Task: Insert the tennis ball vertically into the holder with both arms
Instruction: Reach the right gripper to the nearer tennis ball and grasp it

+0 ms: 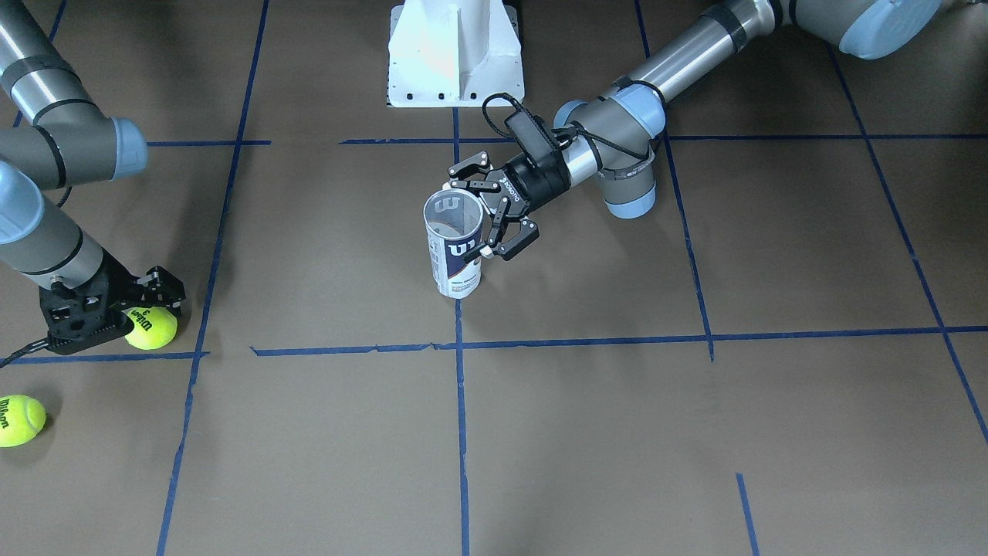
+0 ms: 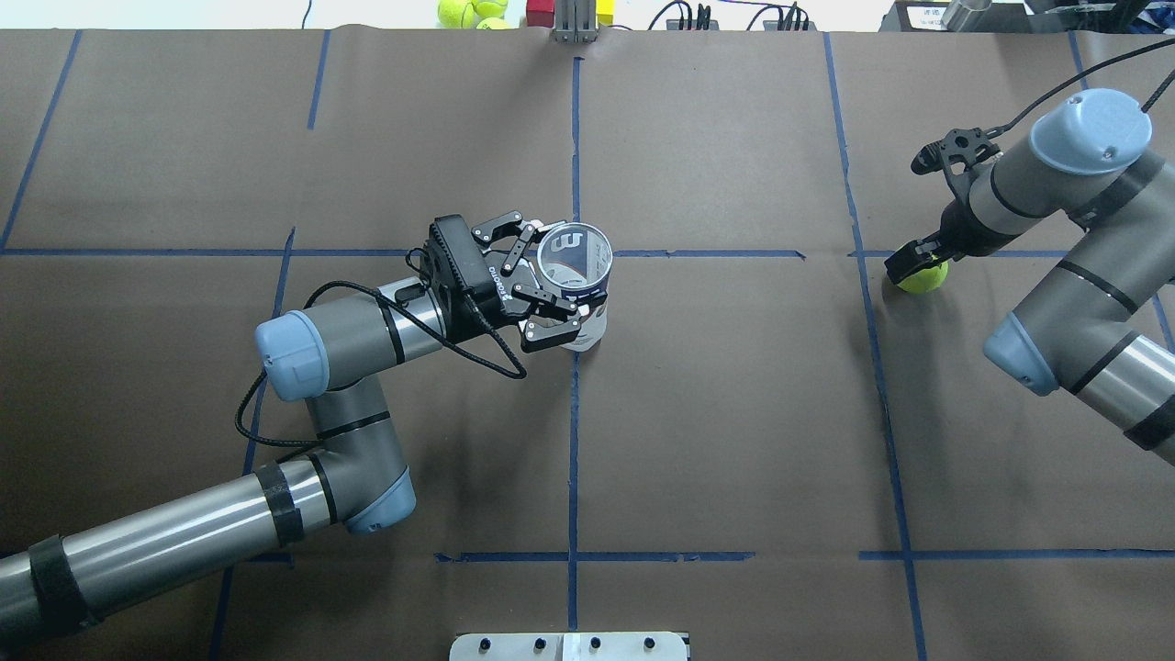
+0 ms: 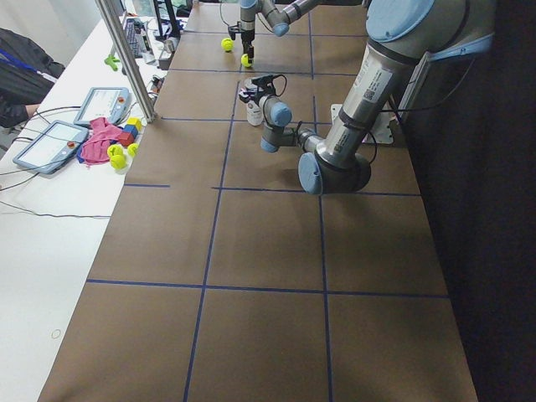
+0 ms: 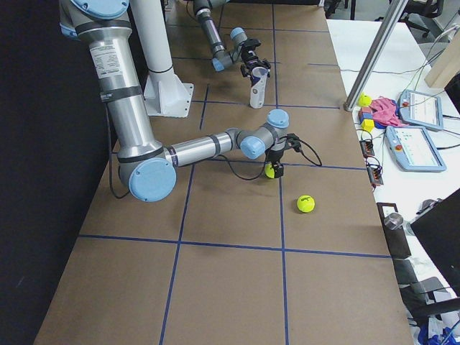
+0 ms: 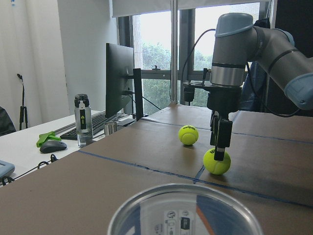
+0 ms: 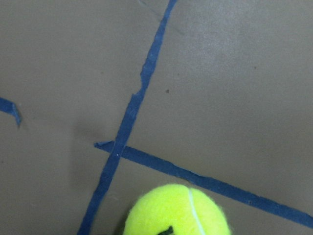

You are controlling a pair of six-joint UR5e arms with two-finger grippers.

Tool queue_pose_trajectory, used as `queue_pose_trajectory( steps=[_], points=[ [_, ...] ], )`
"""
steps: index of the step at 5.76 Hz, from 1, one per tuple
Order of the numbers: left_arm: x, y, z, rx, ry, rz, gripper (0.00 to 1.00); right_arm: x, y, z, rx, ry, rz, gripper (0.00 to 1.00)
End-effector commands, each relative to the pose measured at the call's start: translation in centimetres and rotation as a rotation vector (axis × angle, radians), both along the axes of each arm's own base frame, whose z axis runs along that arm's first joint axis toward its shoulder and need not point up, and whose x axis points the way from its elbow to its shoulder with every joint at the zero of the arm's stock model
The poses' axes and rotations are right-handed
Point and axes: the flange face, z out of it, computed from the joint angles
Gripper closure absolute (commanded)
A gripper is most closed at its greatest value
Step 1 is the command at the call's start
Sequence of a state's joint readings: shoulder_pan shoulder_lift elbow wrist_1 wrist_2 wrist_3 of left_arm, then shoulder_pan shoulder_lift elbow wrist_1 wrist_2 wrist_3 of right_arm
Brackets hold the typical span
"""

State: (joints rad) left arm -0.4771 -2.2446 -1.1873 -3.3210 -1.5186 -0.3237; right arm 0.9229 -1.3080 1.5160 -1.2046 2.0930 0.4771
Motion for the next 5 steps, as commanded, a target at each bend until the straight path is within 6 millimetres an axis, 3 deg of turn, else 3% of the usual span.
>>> queue_pose_trajectory(
  steps=[1, 2, 3, 5],
  points=[
    [0.0, 0.0, 0.0, 0.000, 0.000, 0.000, 0.01, -1.3, 0.4, 0.1, 0.018, 0.016, -0.023, 0.62],
    [0.0, 0.0, 0.0, 0.000, 0.000, 0.000, 0.01, -1.1, 0.4, -0.6, 0.022, 0.005, -0.013, 0.89],
    [0.0, 0.0, 0.1, -0.001, -0.002, 0.000, 0.01, -0.2, -0.2, -4.0, 0.054, -0.031, 0.006, 0.96],
    [0.1, 0.1, 0.1, -0.002, -0.003, 0.002, 0.01, 0.3, 0.6, -11.3, 0.009, -0.144, 0.111, 0.96]
  ],
)
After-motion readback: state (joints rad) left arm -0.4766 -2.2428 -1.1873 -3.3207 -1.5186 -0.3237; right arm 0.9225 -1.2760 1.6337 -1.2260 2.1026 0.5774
